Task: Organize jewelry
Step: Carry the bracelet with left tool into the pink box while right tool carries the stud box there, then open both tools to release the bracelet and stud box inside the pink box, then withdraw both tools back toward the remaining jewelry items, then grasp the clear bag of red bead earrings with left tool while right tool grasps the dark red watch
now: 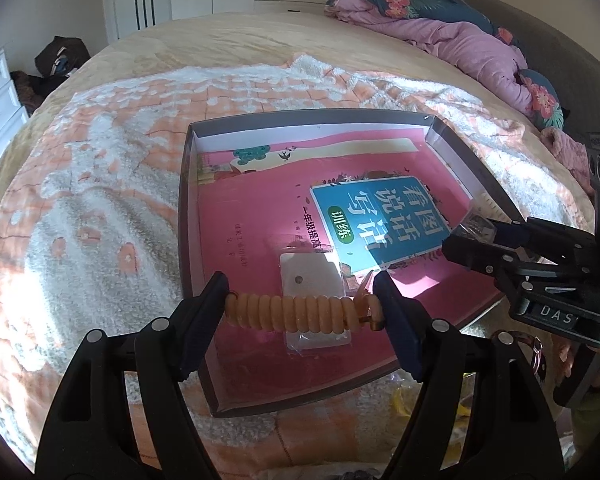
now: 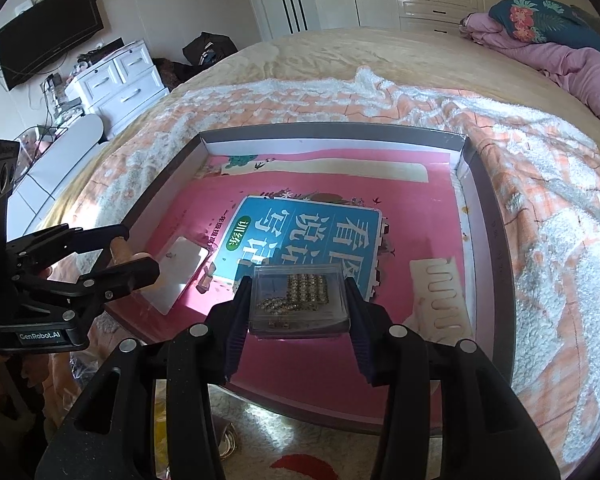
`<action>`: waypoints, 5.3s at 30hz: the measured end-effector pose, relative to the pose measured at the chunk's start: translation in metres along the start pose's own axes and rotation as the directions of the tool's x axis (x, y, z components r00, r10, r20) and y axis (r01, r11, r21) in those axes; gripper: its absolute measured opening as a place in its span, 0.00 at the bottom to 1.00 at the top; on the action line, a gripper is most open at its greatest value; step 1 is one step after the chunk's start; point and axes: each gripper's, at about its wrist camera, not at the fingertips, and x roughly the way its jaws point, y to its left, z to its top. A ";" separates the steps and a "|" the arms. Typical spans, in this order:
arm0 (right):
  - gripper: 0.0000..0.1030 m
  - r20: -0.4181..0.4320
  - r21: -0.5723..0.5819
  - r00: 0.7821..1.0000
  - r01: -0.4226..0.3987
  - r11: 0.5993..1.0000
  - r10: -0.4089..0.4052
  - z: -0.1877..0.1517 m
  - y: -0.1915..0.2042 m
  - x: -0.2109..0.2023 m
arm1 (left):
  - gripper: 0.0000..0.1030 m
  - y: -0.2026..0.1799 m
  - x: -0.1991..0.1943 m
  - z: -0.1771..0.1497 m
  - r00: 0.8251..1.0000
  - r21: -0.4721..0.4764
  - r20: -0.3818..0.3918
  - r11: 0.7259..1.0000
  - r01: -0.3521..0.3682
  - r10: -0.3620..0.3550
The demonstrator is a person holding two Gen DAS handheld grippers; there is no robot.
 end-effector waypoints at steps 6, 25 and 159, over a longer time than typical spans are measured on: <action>0.42 -0.004 0.007 1.000 -0.007 1.000 0.007 -0.003 0.000 -0.001 | 0.64 -0.001 0.001 -0.001 1.000 0.000 -0.004 1.000 -0.009 0.009; 0.75 0.152 0.140 0.988 -0.015 0.990 -0.006 -0.025 -0.014 -0.077 | 0.77 -0.002 -0.019 -0.005 1.000 -0.025 0.007 1.000 0.004 -0.004; 0.17 0.114 0.089 0.988 -0.113 0.990 0.103 -0.079 0.022 -0.070 | 0.84 -0.043 -0.046 -0.136 0.982 -0.071 -0.163 0.992 -0.108 0.095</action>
